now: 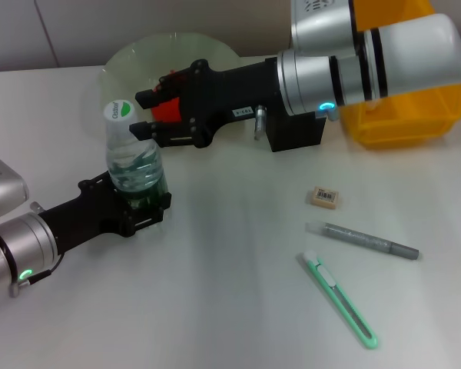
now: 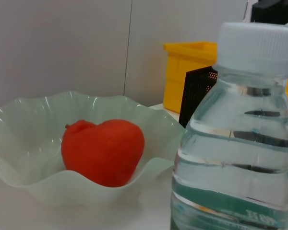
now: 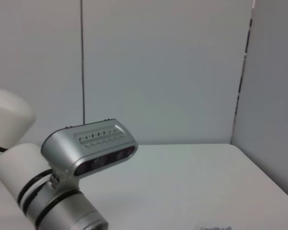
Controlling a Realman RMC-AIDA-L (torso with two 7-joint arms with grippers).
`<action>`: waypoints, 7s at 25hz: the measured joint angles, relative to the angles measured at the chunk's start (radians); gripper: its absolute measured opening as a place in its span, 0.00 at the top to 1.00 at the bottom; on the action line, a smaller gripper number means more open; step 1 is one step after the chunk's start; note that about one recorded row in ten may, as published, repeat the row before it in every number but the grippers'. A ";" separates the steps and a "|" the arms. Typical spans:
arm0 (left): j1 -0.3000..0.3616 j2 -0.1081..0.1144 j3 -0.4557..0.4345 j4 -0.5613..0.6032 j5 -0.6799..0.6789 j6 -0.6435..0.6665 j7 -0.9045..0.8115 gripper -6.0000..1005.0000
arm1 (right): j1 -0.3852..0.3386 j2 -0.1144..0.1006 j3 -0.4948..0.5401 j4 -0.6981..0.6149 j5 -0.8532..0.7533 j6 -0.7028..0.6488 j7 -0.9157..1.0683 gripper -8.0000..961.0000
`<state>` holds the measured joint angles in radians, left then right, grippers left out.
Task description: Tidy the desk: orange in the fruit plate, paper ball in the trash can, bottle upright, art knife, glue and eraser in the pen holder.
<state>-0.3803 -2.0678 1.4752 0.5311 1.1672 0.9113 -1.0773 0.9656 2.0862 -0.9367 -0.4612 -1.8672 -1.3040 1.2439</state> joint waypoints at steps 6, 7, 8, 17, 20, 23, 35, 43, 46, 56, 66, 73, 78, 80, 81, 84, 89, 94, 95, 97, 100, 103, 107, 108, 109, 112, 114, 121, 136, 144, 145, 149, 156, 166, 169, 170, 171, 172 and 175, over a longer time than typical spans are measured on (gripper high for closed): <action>-0.002 0.000 0.001 -0.002 0.000 0.000 0.000 0.22 | 0.003 -0.003 0.005 0.004 0.022 0.018 -0.013 0.52; -0.003 0.000 0.002 -0.002 0.000 0.000 0.000 0.22 | 0.006 -0.004 0.008 0.006 0.023 0.031 -0.016 0.52; -0.003 0.000 0.002 -0.002 0.000 0.000 0.000 0.22 | 0.006 -0.004 0.008 0.006 0.023 0.031 -0.016 0.52; -0.005 0.001 -0.002 -0.012 -0.003 0.001 0.000 0.22 | 0.044 -0.006 -0.001 0.051 0.024 0.097 -0.031 0.52; -0.005 0.002 -0.003 -0.012 -0.002 0.001 0.000 0.22 | 0.055 -0.004 0.000 0.077 0.024 0.115 -0.046 0.52; -0.007 0.002 -0.003 -0.013 -0.002 0.000 0.000 0.22 | 0.060 -0.003 0.002 0.093 0.024 0.118 -0.052 0.52; -0.015 0.000 -0.003 -0.018 -0.001 -0.001 0.000 0.22 | 0.066 0.000 -0.020 0.127 0.077 0.109 -0.072 0.52; -0.015 0.000 -0.004 -0.030 -0.001 -0.003 0.001 0.22 | 0.059 0.001 -0.027 0.115 0.086 0.053 -0.049 0.52; -0.016 0.000 -0.004 -0.031 -0.002 -0.006 0.000 0.22 | 0.057 0.001 -0.029 0.115 0.087 0.046 -0.049 0.52; -0.016 0.000 0.000 -0.027 0.001 -0.002 0.000 0.22 | 0.051 0.001 -0.029 0.114 0.088 0.048 -0.049 0.52; -0.015 -0.002 -0.001 -0.007 -0.004 0.026 0.000 0.22 | 0.049 0.001 -0.023 0.109 0.089 0.046 -0.050 0.52; -0.013 -0.002 -0.002 0.018 -0.007 0.037 0.000 0.22 | 0.038 0.000 -0.021 0.103 0.088 0.044 -0.049 0.52; -0.009 -0.002 0.003 0.021 -0.008 0.047 0.000 0.22 | 0.036 -0.001 -0.019 0.101 0.089 0.044 -0.049 0.52; -0.008 -0.002 0.004 0.021 -0.006 0.051 -0.003 0.22 | 0.036 -0.002 -0.019 0.100 0.090 0.043 -0.049 0.52; -0.008 -0.002 0.004 0.021 -0.006 0.051 -0.003 0.22 | 0.036 -0.002 -0.019 0.100 0.090 0.043 -0.049 0.52; -0.007 -0.002 0.005 0.017 -0.006 0.052 -0.003 0.22 | 0.035 -0.002 -0.020 0.097 0.093 0.044 -0.050 0.52; -0.005 -0.002 0.006 0.015 -0.006 0.053 -0.002 0.22 | 0.026 -0.002 -0.029 0.088 0.114 0.044 -0.049 0.53; -0.002 -0.001 0.007 0.014 -0.002 0.055 -0.002 0.22 | 0.024 -0.003 -0.040 0.083 0.115 0.043 -0.020 0.53; -0.001 -0.002 0.007 0.013 -0.002 0.057 -0.002 0.22 | 0.024 -0.004 -0.053 0.079 0.115 0.042 -0.003 0.53; -0.001 -0.002 0.007 0.013 -0.001 0.058 -0.001 0.22 | 0.024 -0.004 -0.059 0.078 0.116 0.040 0.001 0.54; -0.001 -0.001 0.007 0.013 -0.001 0.059 -0.001 0.22 | 0.023 -0.004 -0.064 0.076 0.117 0.036 0.008 0.54; 0.000 -0.002 0.007 0.013 -0.001 0.060 -0.004 0.22 | 0.023 -0.002 -0.064 0.077 0.116 0.035 0.010 0.54; 0.008 -0.001 0.003 0.014 -0.004 0.061 -0.009 0.22 | 0.014 -0.001 -0.064 0.077 0.117 0.034 0.010 0.54; 0.010 0.000 0.002 0.016 -0.004 0.062 -0.009 0.22 | 0.011 -0.001 -0.064 0.076 0.118 0.034 0.011 0.54; 0.011 0.000 0.001 0.016 -0.005 0.062 -0.009 0.22 | 0.009 -0.001 -0.064 0.076 0.118 0.035 0.011 0.54; 0.012 0.000 0.000 0.015 -0.005 0.063 -0.009 0.22 | 0.007 0.000 -0.065 0.075 0.119 0.037 0.011 0.54; 0.012 0.000 0.000 0.014 -0.005 0.062 -0.009 0.22 | 0.005 0.001 -0.065 0.072 0.119 0.038 0.011 0.54; 0.012 0.000 0.001 0.015 -0.007 0.061 -0.010 0.22 | -0.011 0.003 -0.066 0.034 0.118 0.035 0.012 0.54; 0.014 0.000 0.006 0.011 -0.002 0.055 -0.010 0.22 | -0.012 0.003 -0.160 -0.074 0.171 0.039 0.053 0.58; 0.014 0.000 0.002 0.011 -0.001 0.058 -0.010 0.22 | -0.013 0.003 -0.175 -0.078 0.168 0.042 0.097 0.77; 0.015 0.000 0.003 0.011 -0.001 0.058 -0.010 0.22 | -0.014 0.002 -0.183 -0.078 0.166 0.043 0.112 0.79; 0.016 0.000 0.005 0.015 -0.003 0.059 -0.010 0.22 | -0.024 -0.003 -0.226 -0.081 0.162 0.062 0.146 0.87; 0.018 -0.001 0.007 0.018 -0.005 0.061 -0.010 0.22 | -0.055 0.000 -0.232 -0.100 0.169 0.065 0.155 0.76; 0.023 -0.001 0.006 0.015 -0.011 0.064 -0.010 0.22 | -0.108 0.002 -0.244 -0.202 0.169 0.021 0.196 0.65; 0.024 0.000 0.006 0.015 -0.011 0.064 -0.010 0.22 | -0.118 0.000 -0.267 -0.237 0.168 0.018 0.228 0.65; 0.024 0.000 0.006 0.014 -0.012 0.065 -0.010 0.22 | -0.123 -0.001 -0.278 -0.248 0.167 0.018 0.238 0.65; 0.025 0.000 0.006 0.014 -0.012 0.066 -0.010 0.22 | -0.125 -0.001 -0.285 -0.255 0.167 0.019 0.245 0.65; 0.025 0.000 0.006 0.014 -0.012 0.066 -0.010 0.22 | -0.128 -0.001 -0.292 -0.261 0.167 0.020 0.252 0.65; 0.029 0.000 0.007 0.019 -0.012 0.067 -0.010 0.22 | -0.134 -0.001 -0.300 -0.264 0.165 0.020 0.260 0.65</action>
<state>-0.3514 -2.0677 1.4819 0.5500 1.1557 0.9781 -1.0877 0.8315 2.0849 -1.2362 -0.7257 -1.7020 -1.2835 1.5041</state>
